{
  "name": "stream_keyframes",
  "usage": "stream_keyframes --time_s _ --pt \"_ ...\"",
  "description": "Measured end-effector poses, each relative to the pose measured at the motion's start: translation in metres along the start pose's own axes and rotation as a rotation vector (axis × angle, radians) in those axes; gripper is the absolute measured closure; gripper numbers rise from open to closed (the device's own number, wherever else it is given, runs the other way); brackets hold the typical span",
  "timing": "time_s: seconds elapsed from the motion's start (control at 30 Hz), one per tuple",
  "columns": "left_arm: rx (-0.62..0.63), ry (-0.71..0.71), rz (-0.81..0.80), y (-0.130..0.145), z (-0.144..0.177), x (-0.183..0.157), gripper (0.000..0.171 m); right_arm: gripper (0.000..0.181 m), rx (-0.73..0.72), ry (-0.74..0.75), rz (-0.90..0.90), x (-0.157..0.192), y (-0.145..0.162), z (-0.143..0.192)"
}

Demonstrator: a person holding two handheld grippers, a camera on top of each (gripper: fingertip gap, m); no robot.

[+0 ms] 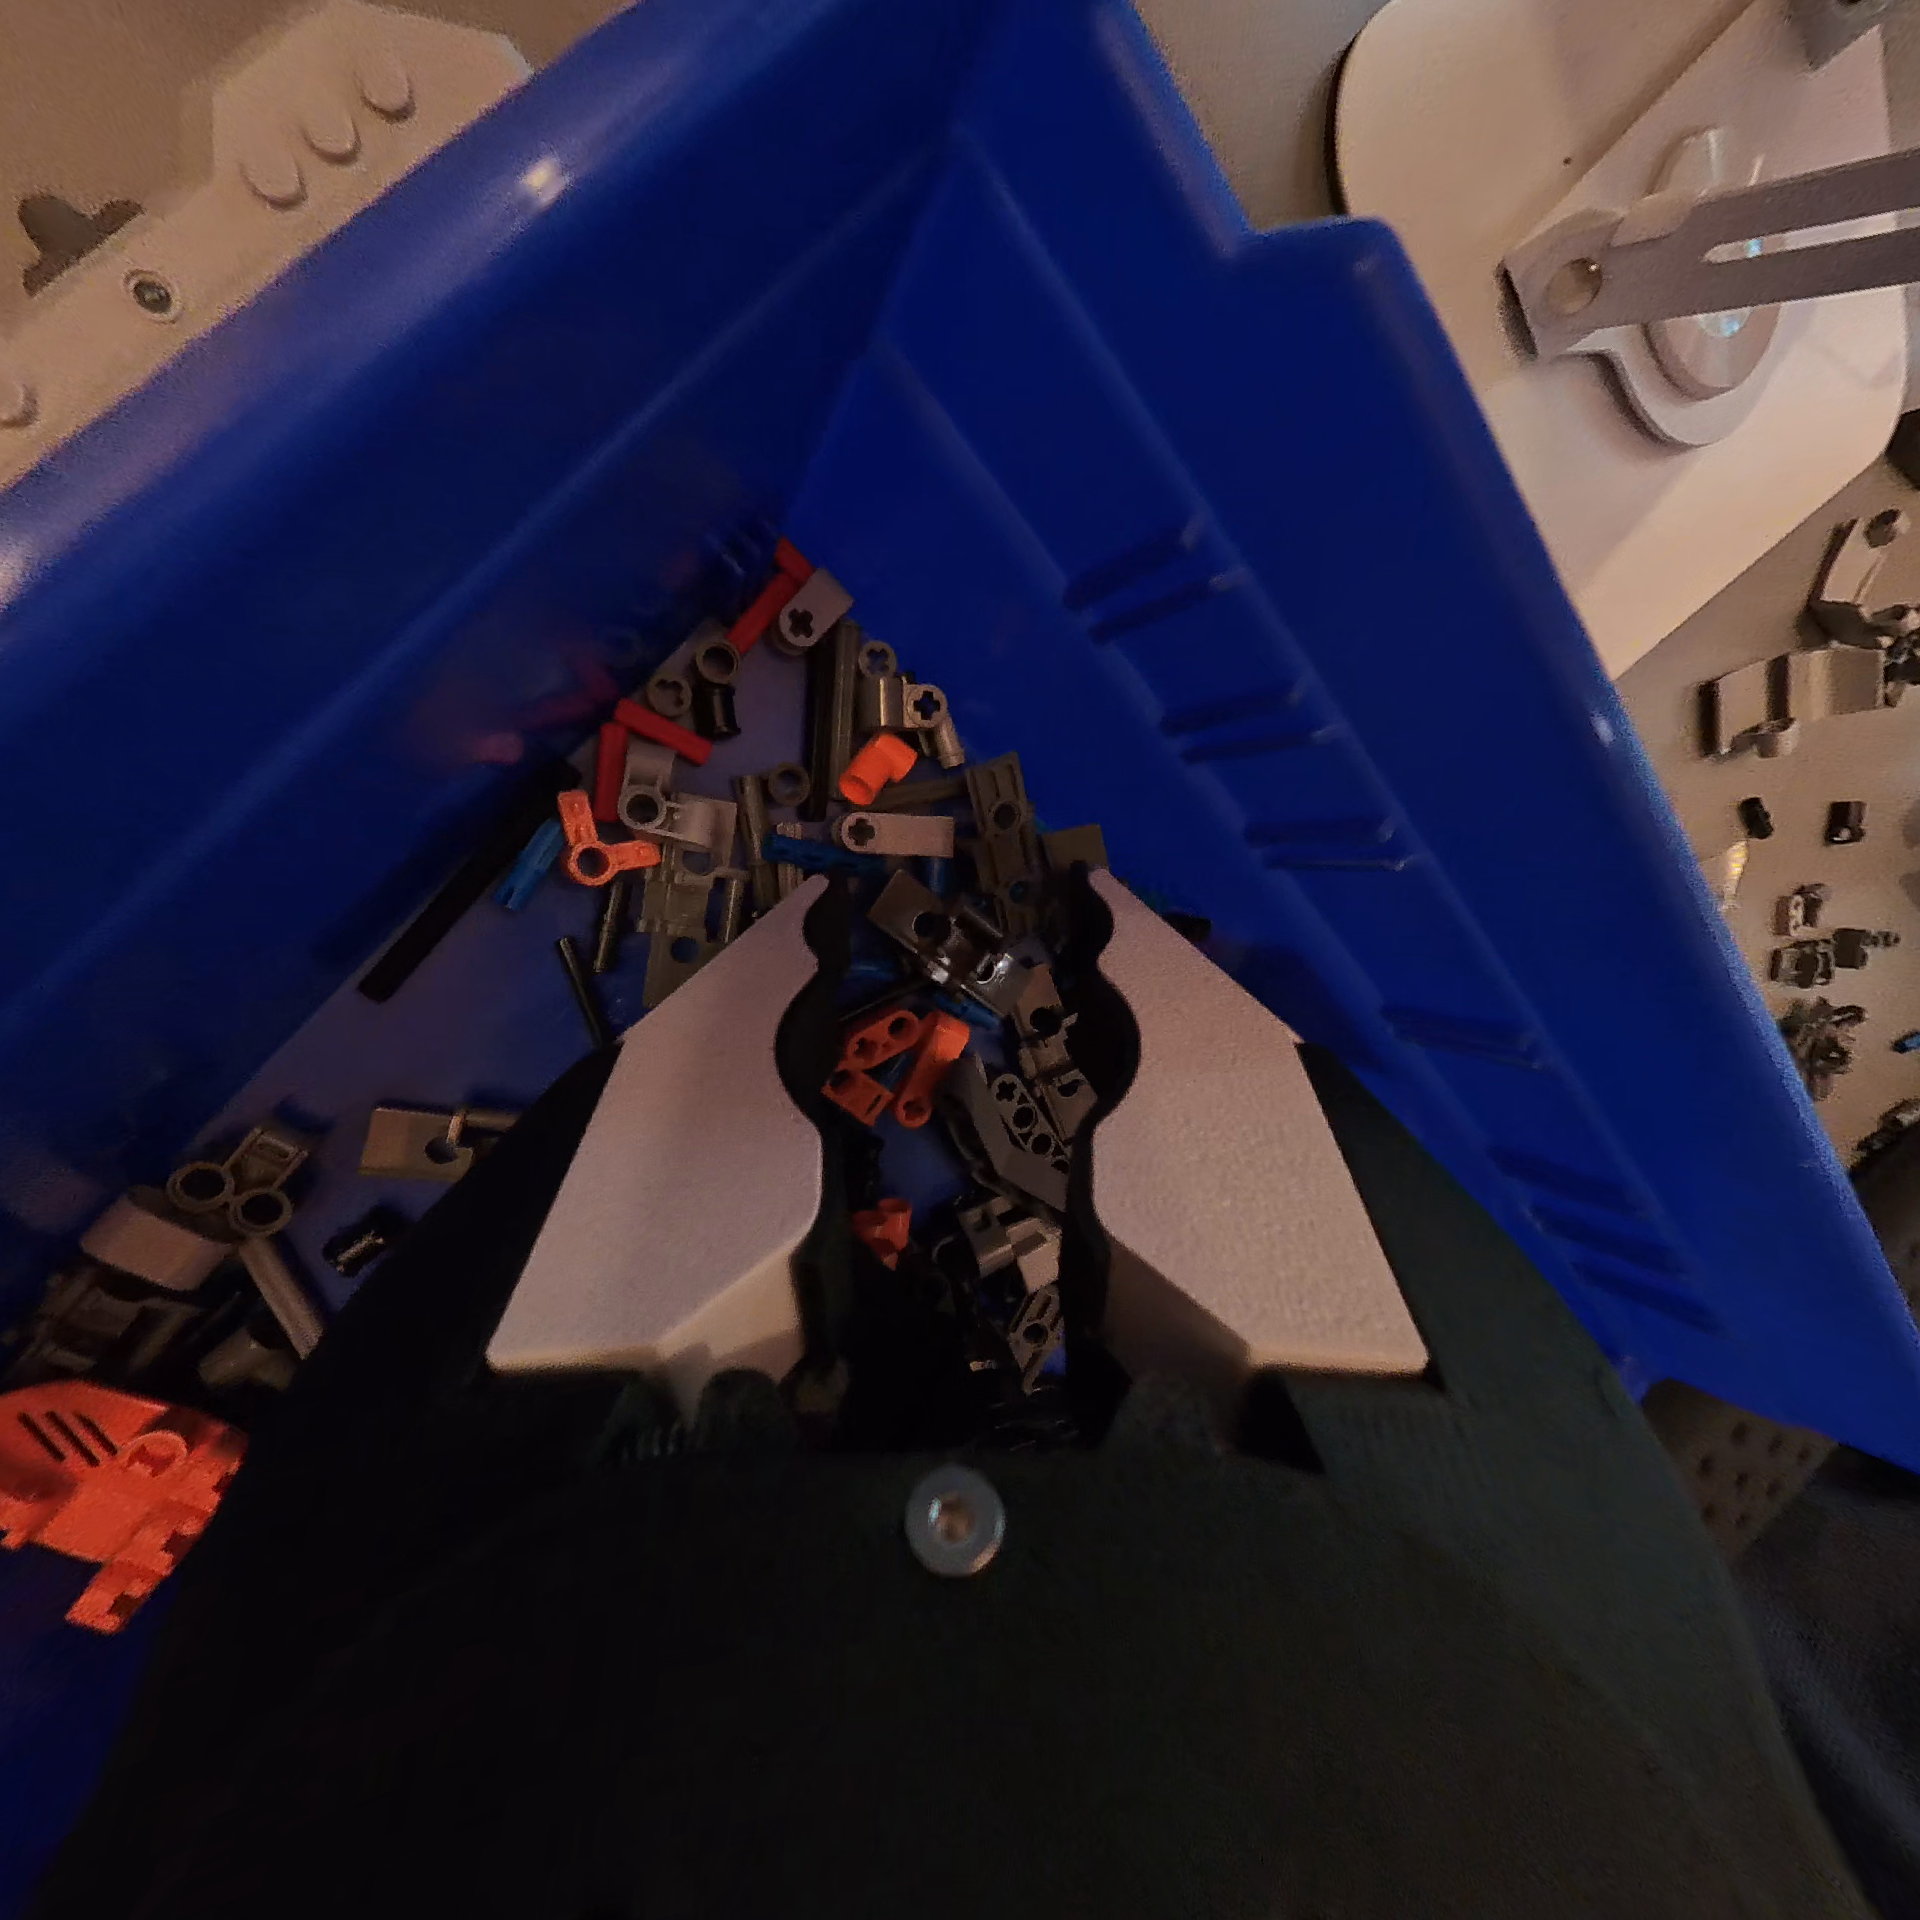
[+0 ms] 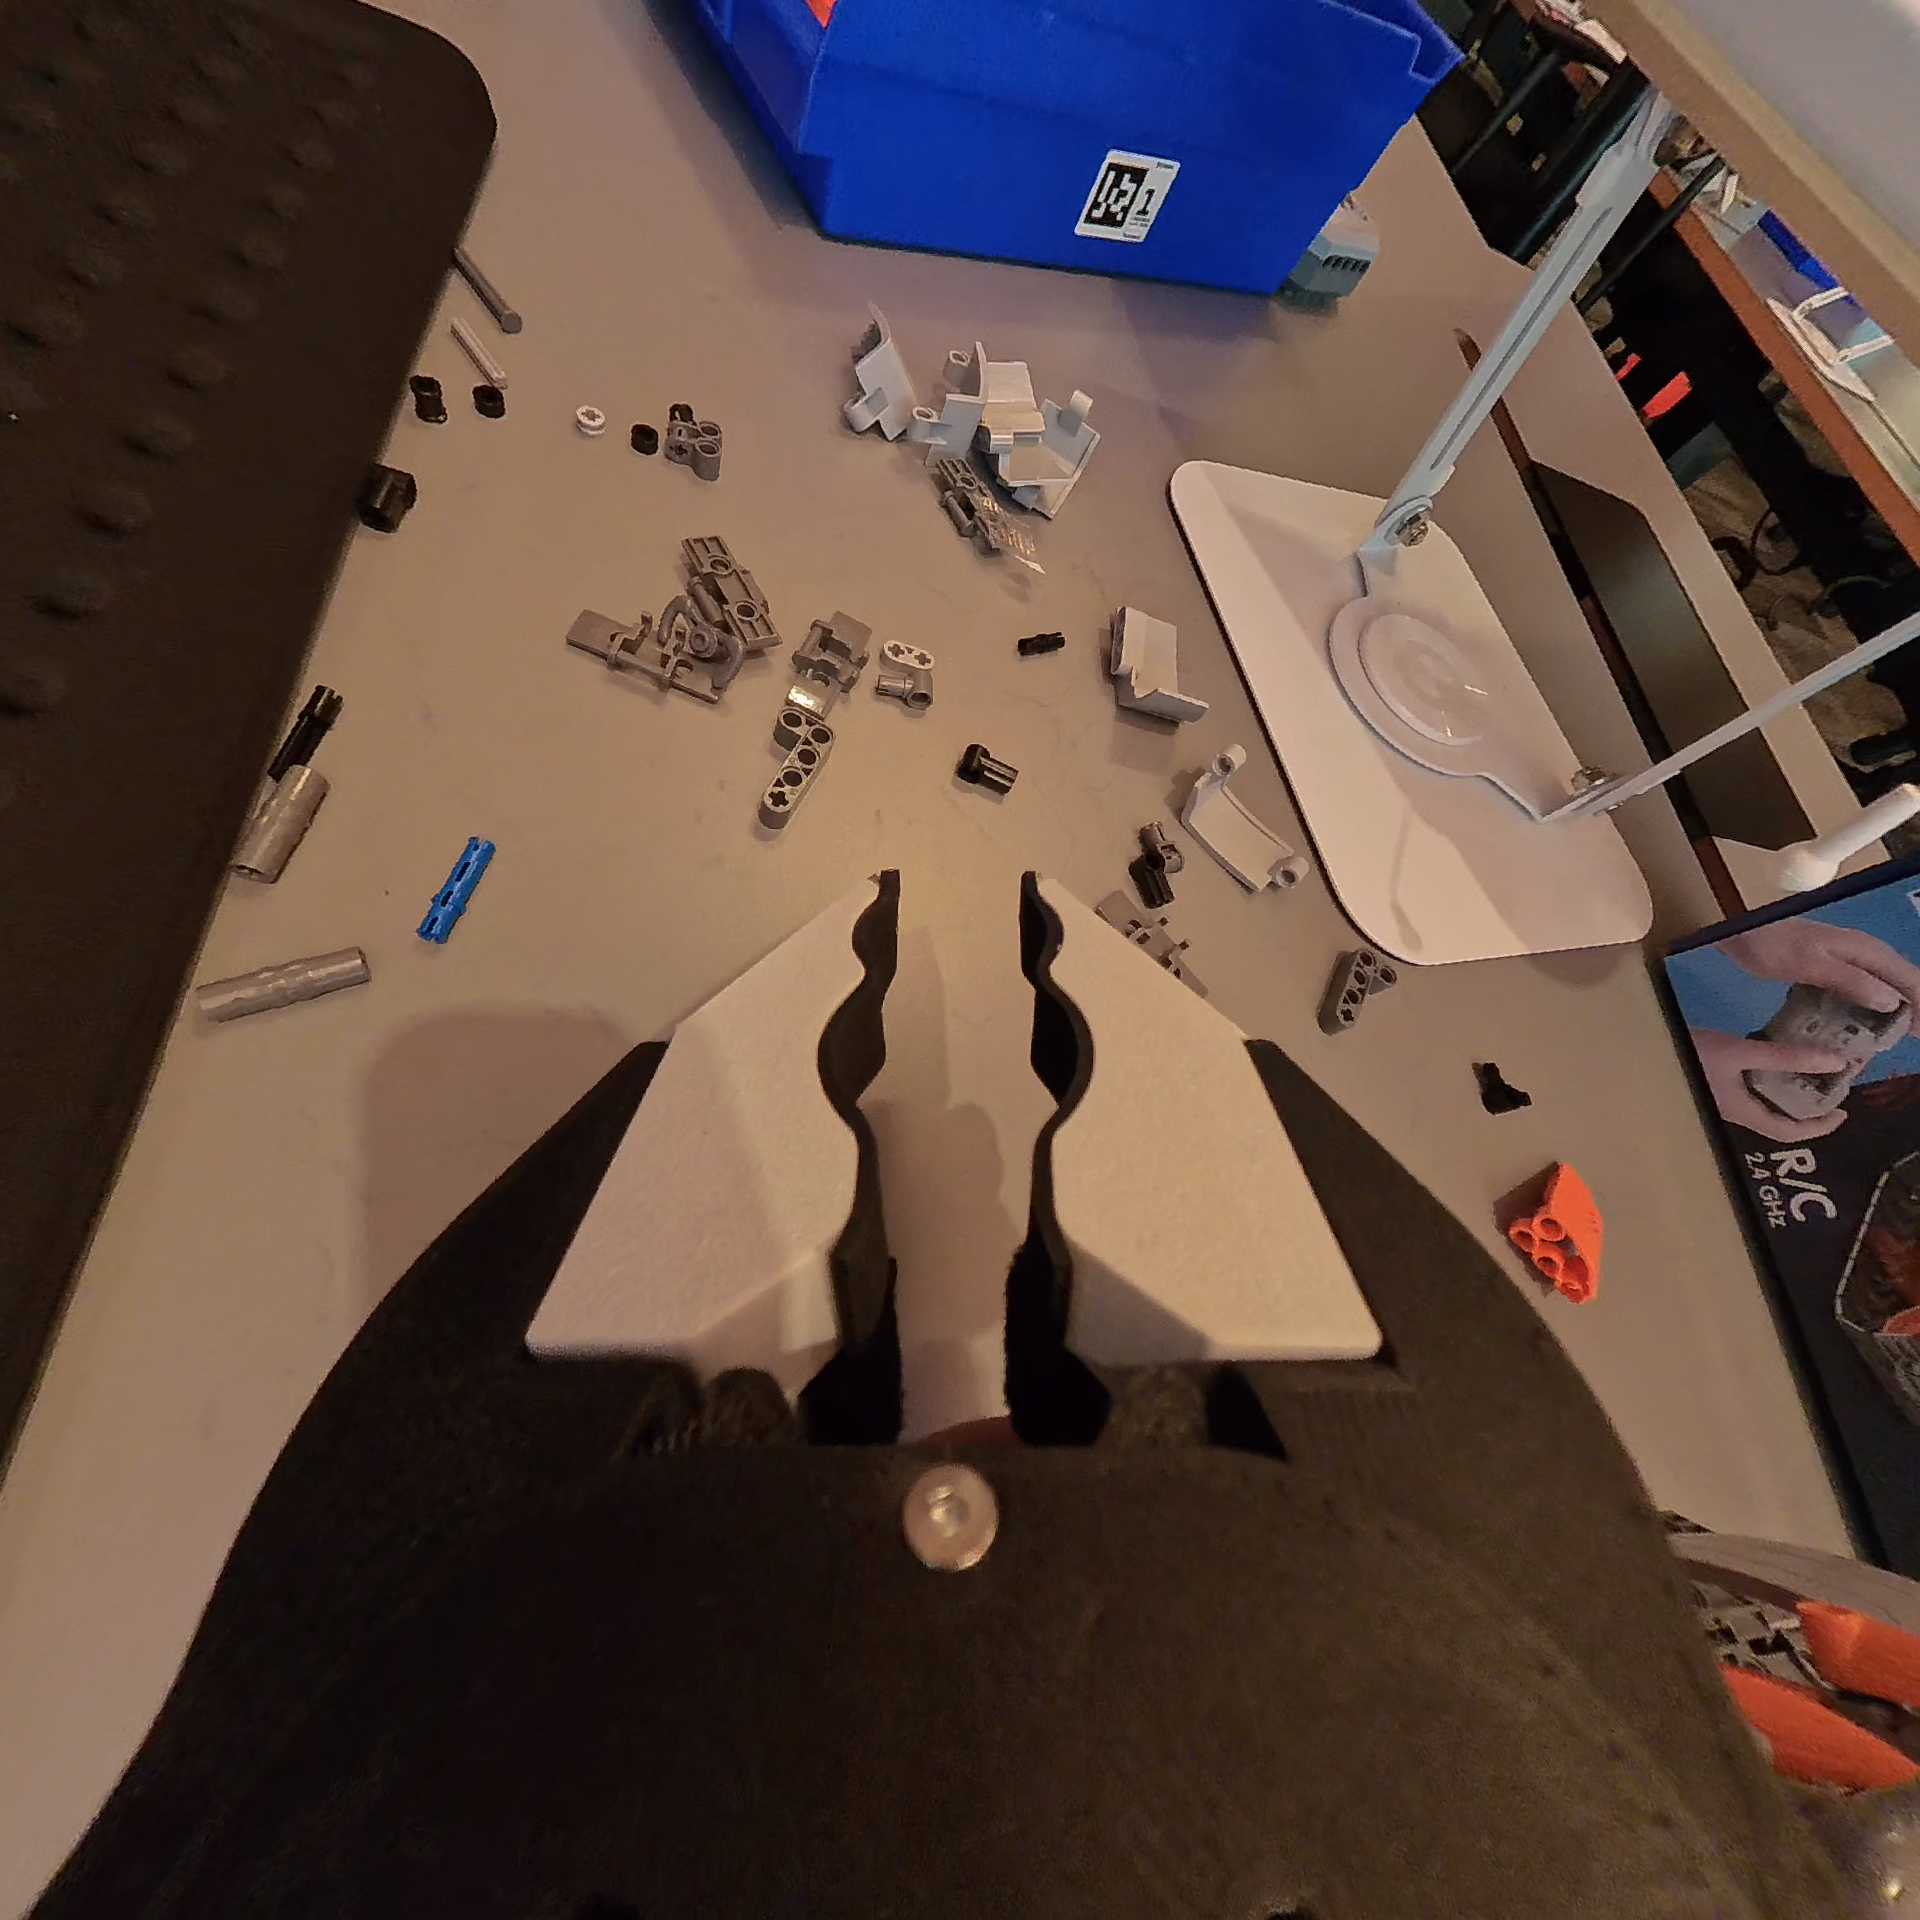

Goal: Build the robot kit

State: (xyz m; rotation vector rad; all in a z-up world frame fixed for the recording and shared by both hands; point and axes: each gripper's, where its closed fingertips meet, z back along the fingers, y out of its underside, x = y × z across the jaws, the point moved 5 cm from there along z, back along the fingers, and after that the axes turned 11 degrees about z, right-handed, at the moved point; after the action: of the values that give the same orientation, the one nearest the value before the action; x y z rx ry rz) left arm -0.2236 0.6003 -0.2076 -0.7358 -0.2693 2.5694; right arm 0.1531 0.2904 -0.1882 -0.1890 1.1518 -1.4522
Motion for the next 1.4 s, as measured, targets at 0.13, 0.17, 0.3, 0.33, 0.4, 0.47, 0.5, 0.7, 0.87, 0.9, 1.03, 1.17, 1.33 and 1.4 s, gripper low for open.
stream_keyframes --time_s 0.13,0.17,0.3,0.33,0.4,0.47,0.5,0.7,0.87,0.9,1.03,1.17,1.33,1.4 --pt "0.031 -0.061 -0.044 0.004 -0.003 -0.007 0.133 0.161 -0.004 0.007 0.002 -0.001 -0.001 0.002" --pt "0.036 -0.084 -0.058 0.005 -0.004 -0.009 0.135 0.161 -0.003 0.007 0.002 -0.001 -0.001 0.002" --pt "0.067 -0.189 -0.121 0.011 0.0 -0.01 0.128 0.161 -0.002 0.008 0.007 -0.001 -0.001 0.003" --pt "0.063 -0.17 -0.116 0.012 0.001 -0.012 0.128 0.161 -0.004 0.007 0.008 -0.001 -0.002 0.003" --pt "0.07 -0.178 -0.118 0.015 0.002 -0.012 0.127 0.161 -0.007 0.007 0.009 -0.001 -0.002 0.003" --pt "0.058 -0.152 -0.106 0.015 -0.002 -0.014 0.128 0.161 -0.008 0.003 0.01 0.0 -0.003 0.003" --pt "0.035 -0.171 -0.113 0.013 -0.004 -0.013 0.134 0.161 -0.008 0.003 0.012 0.0 -0.003 0.003" --pt "-0.002 -0.196 -0.141 0.005 -0.013 -0.018 0.154 0.16 -0.014 0.016 0.021 -0.001 -0.006 0.005" --pt "-0.005 -0.207 -0.159 0.008 -0.009 -0.016 0.155 0.161 -0.019 0.016 0.022 -0.001 -0.007 0.007" --pt "-0.012 -0.204 -0.16 0.008 -0.006 -0.015 0.155 0.161 -0.019 0.016 0.023 -0.001 -0.007 0.007" --pt "-0.046 -0.168 -0.169 0.01 0.011 -0.019 0.156 0.161 -0.025 0.019 0.024 -0.002 -0.009 0.008" --pt "-0.053 -0.165 -0.201 0.017 0.024 -0.022 0.155 0.161 -0.026 0.018 0.026 -0.001 -0.009 0.008" --pt "-0.078 -0.089 -0.309 0.026 0.061 -0.065 0.156 0.16 -0.026 0.025 0.031 -0.002 -0.011 0.008" --pt "-0.109 -0.034 -0.404 0.032 0.085 -0.105 0.155 0.16 -0.024 0.026 0.029 -0.002 -0.011 0.009"
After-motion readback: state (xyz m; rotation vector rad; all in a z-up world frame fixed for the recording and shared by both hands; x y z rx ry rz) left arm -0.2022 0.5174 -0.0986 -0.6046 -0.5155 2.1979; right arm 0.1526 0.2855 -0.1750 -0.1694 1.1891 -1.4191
